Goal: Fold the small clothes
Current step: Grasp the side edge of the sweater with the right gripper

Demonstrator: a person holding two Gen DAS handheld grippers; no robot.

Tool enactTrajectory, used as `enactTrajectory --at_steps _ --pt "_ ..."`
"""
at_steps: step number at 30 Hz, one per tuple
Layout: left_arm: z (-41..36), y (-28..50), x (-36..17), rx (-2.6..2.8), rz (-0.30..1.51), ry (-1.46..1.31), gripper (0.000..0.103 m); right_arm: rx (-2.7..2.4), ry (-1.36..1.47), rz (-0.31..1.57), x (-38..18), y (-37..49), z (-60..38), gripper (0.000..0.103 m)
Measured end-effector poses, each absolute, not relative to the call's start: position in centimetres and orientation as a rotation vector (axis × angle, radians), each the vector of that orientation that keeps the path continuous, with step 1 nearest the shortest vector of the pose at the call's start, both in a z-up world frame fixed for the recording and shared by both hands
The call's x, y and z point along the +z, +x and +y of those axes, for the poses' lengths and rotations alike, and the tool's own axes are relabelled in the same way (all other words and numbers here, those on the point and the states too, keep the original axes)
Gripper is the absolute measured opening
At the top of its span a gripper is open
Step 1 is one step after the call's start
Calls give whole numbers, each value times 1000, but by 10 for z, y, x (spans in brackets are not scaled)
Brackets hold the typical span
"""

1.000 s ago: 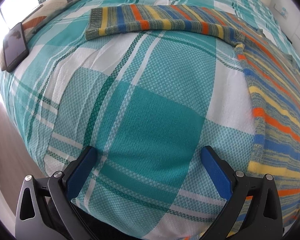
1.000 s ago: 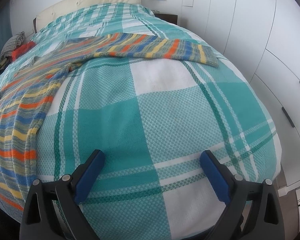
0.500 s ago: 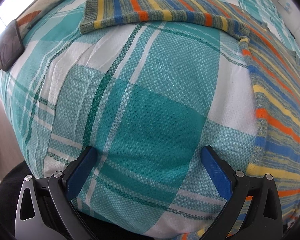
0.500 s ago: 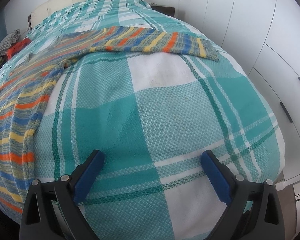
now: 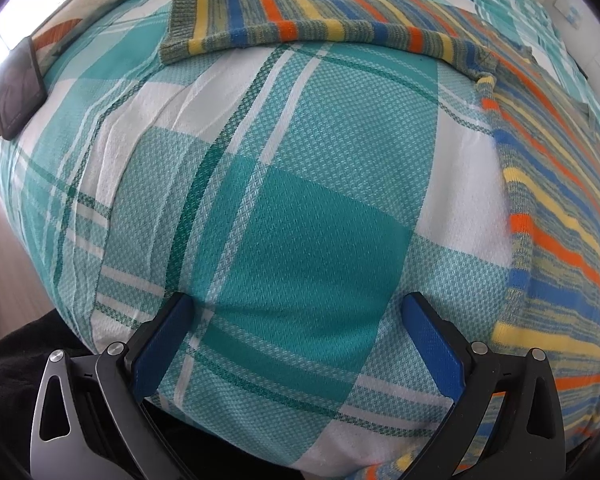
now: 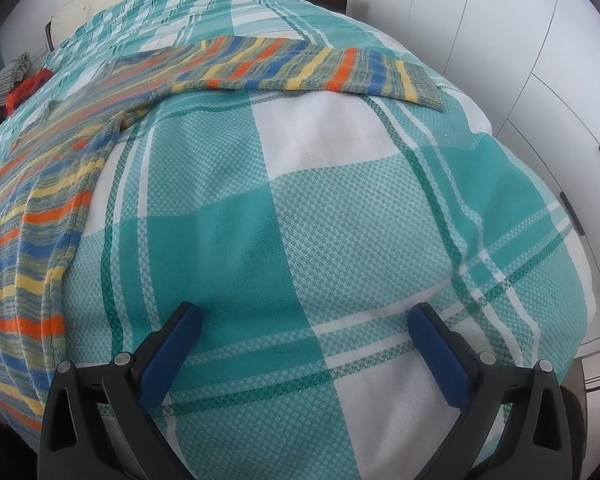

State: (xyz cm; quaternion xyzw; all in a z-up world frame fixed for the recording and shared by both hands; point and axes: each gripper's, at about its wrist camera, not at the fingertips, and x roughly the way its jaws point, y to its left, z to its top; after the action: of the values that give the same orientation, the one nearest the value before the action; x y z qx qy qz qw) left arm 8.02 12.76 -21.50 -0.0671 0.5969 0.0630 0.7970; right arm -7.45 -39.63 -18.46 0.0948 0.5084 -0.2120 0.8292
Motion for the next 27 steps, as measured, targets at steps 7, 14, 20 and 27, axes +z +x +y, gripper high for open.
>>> enactTrajectory --at_steps 7,14,20,27 --pt "131 67 -209 136 1219 -166 103 -421 250 1160 -179 -75 -403 102" --pt "138 44 -196 104 1164 -304 102 -147 493 941 -130 -85 -400 74" --pt "137 26 -180 26 1117 -355 101 167 688 1082 -164 -4 -384 52" --pt "141 17 -180 50 1115 -355 101 78 530 1155 -175 22 -367 3"
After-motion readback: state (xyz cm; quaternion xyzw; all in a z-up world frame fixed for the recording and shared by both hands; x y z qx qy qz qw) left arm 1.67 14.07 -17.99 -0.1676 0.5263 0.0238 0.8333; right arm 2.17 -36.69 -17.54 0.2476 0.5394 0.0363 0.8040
